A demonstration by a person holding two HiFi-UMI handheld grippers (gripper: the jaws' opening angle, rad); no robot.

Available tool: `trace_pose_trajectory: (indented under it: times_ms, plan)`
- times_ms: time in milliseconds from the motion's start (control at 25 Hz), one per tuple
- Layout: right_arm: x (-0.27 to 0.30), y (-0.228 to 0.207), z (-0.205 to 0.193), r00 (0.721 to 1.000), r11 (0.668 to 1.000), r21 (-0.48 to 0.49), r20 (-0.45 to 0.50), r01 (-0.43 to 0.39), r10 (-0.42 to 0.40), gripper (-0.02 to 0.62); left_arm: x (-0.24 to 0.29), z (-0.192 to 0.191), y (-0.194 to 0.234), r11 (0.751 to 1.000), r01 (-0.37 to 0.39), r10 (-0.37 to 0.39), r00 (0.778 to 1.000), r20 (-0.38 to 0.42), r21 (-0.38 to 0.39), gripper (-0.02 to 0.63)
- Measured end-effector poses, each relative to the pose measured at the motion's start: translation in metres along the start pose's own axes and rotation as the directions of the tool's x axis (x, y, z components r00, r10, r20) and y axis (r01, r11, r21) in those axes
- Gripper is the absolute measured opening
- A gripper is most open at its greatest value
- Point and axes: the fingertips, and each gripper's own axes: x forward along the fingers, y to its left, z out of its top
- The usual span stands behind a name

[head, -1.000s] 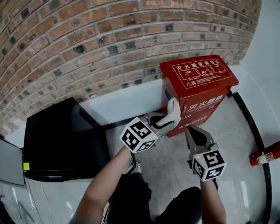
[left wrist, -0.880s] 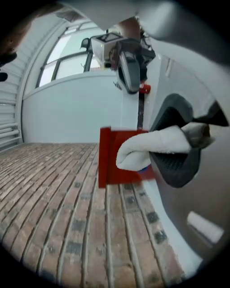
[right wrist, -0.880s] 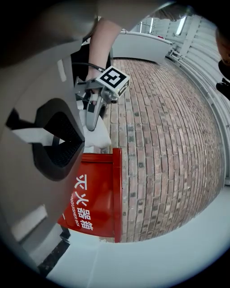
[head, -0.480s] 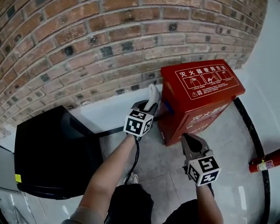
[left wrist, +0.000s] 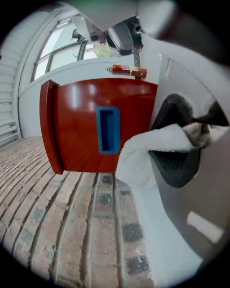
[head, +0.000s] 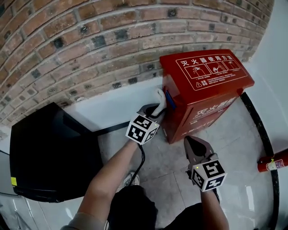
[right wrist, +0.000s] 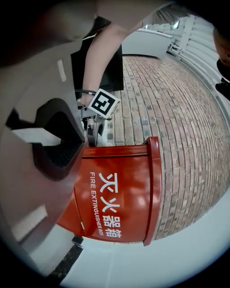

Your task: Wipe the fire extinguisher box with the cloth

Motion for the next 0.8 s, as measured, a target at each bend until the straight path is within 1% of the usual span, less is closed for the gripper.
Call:
trace_pose_trajectory:
  times_ms: [120,280,480,520,600,680,720,800]
  plan:
    - [-0.010,0.003,-0.007,1.000,1.000,0.004,-0.002,-0.004,0.004,0.025,-0.009,-0.001,-0.028,0.998,0.059,-0.059,0.998,0.006,0.001,0.089]
    - [-0.024,0.004,-0.013,1.000,1.000,0.005,-0.003,-0.004,0.004,0.025,-0.022,-0.004,-0.070,0.991,0.131,-0.131,0.991,-0.013,0.018,0.089]
    - [-0.030,0.006,-0.027,0.999,1.000,0.010,-0.033,0.003,-0.002,0.025,-0.037,-0.006,-0.112,0.974,0.226,-0.227,0.974,-0.019,-0.025,0.089]
    - [-0.030,0.005,-0.030,0.999,1.000,0.012,-0.041,0.005,-0.005,0.025,-0.040,-0.008,-0.120,0.969,0.245,-0.246,0.969,-0.030,-0.017,0.089]
    - [-0.029,0.002,-0.035,0.999,1.000,0.018,-0.051,0.010,-0.009,0.025,-0.045,-0.014,-0.135,0.959,0.283,-0.281,0.957,-0.067,0.022,0.089]
    - [-0.026,-0.001,-0.037,0.998,1.000,0.021,-0.055,0.013,-0.012,0.025,-0.052,-0.024,-0.140,0.952,0.301,-0.295,0.950,-0.098,0.051,0.089]
    - [-0.024,-0.003,-0.037,0.998,1.000,0.023,-0.057,0.015,-0.014,0.025,-0.055,-0.028,-0.136,0.953,0.298,-0.292,0.951,-0.105,0.049,0.089]
    - [-0.020,-0.006,-0.038,0.998,0.999,0.031,-0.060,0.021,-0.019,0.025,-0.057,-0.040,-0.120,0.963,0.269,-0.265,0.958,-0.114,0.022,0.089]
